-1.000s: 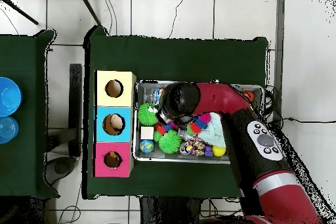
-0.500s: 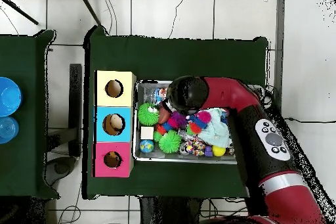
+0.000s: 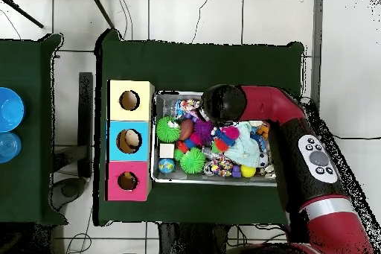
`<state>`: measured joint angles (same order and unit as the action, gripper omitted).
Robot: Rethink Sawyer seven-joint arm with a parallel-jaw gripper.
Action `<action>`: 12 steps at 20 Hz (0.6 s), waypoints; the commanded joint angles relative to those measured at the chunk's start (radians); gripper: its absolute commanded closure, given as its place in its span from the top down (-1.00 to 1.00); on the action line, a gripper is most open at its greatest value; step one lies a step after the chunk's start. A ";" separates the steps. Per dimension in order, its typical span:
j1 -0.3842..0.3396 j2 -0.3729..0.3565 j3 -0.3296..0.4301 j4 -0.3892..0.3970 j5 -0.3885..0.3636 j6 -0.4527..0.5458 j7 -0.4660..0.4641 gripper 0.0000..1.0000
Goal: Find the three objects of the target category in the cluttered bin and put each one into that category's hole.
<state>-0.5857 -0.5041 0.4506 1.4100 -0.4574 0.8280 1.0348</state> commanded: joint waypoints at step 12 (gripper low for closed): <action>0.118 0.075 -0.158 -0.151 -0.246 0.133 -0.012 1.00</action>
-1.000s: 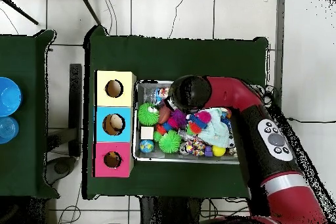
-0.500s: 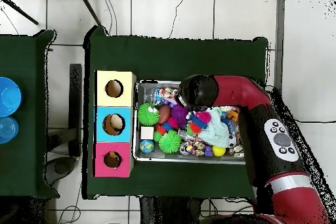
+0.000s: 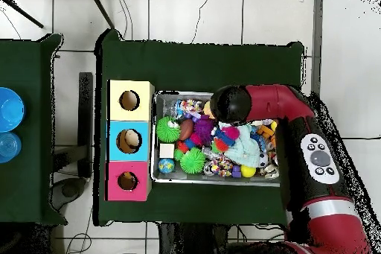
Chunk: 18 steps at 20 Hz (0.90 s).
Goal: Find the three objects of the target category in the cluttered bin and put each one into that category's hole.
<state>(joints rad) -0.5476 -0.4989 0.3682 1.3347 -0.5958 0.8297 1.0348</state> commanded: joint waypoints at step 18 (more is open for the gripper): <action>0.230 0.109 -0.236 -0.015 -0.141 0.020 0.127 1.00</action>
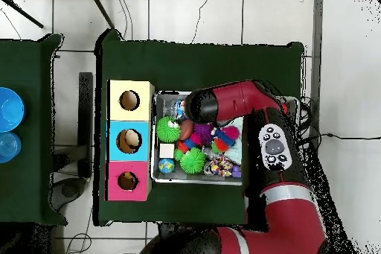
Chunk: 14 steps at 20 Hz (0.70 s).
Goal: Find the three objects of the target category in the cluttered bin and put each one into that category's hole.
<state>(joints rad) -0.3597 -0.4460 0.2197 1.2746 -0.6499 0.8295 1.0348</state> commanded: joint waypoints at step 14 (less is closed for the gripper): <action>0.051 0.078 -0.141 -0.030 -0.075 0.049 0.042 1.00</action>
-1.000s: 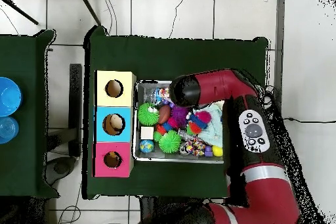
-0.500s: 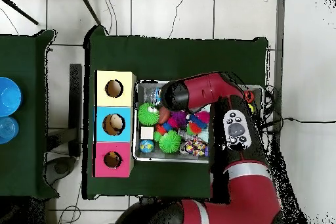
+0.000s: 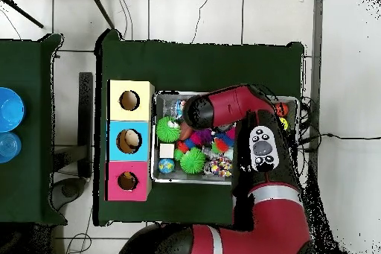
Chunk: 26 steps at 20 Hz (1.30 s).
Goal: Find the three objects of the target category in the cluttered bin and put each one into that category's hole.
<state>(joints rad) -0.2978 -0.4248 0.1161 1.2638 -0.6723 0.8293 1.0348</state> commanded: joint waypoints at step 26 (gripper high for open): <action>-0.182 -0.012 0.024 0.118 0.008 -0.211 0.029 1.00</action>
<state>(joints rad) -0.3783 -0.4506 0.0895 1.2691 -0.6711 0.7165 1.0348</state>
